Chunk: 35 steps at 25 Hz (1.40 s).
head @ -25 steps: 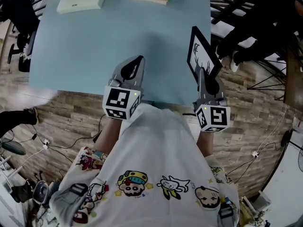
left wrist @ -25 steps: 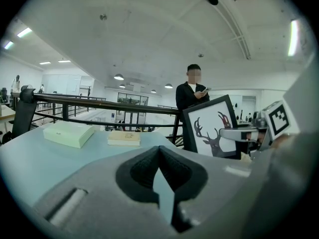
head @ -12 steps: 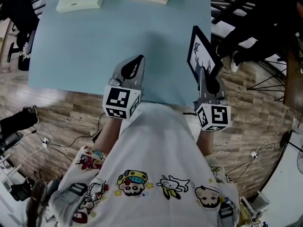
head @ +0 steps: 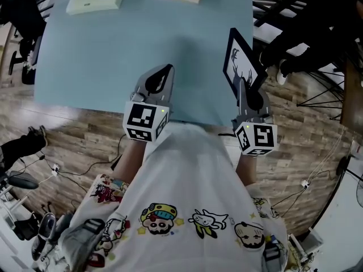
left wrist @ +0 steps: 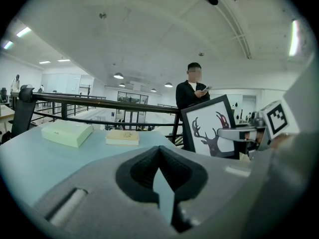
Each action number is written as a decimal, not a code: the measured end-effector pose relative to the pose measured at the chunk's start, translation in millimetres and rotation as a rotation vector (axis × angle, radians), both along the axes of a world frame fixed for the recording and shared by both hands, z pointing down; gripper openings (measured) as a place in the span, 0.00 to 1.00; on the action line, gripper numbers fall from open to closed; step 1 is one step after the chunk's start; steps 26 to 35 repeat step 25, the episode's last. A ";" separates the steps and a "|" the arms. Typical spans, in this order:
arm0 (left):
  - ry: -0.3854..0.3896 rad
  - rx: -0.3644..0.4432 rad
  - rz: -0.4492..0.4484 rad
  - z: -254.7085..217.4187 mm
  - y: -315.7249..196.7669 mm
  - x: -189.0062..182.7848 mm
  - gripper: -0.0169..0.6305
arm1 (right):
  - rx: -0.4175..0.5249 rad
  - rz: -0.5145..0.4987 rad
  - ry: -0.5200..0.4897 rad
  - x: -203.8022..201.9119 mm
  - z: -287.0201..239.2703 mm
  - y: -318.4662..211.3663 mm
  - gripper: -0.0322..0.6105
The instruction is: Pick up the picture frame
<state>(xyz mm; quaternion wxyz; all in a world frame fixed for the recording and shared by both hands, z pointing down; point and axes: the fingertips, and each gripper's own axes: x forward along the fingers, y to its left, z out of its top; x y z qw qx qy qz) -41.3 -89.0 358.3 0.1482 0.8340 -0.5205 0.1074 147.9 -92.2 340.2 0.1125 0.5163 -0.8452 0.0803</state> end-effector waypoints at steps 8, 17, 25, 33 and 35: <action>-0.003 -0.005 -0.007 2.3 -3.3 -1.8 0.02 | -0.010 0.007 -0.003 1.9 3.0 -2.1 0.08; 0.004 0.001 -0.005 -0.6 -11.2 0.4 0.02 | -0.024 0.012 0.000 4.9 6.1 -8.4 0.08; 0.019 0.014 -0.012 -8.4 -16.6 1.9 0.02 | -0.037 0.020 -0.005 9.2 8.6 -13.3 0.08; 0.019 0.014 -0.012 -8.4 -16.6 1.9 0.02 | -0.037 0.020 -0.005 9.2 8.6 -13.3 0.08; 0.019 0.014 -0.012 -8.4 -16.6 1.9 0.02 | -0.037 0.020 -0.005 9.2 8.6 -13.3 0.08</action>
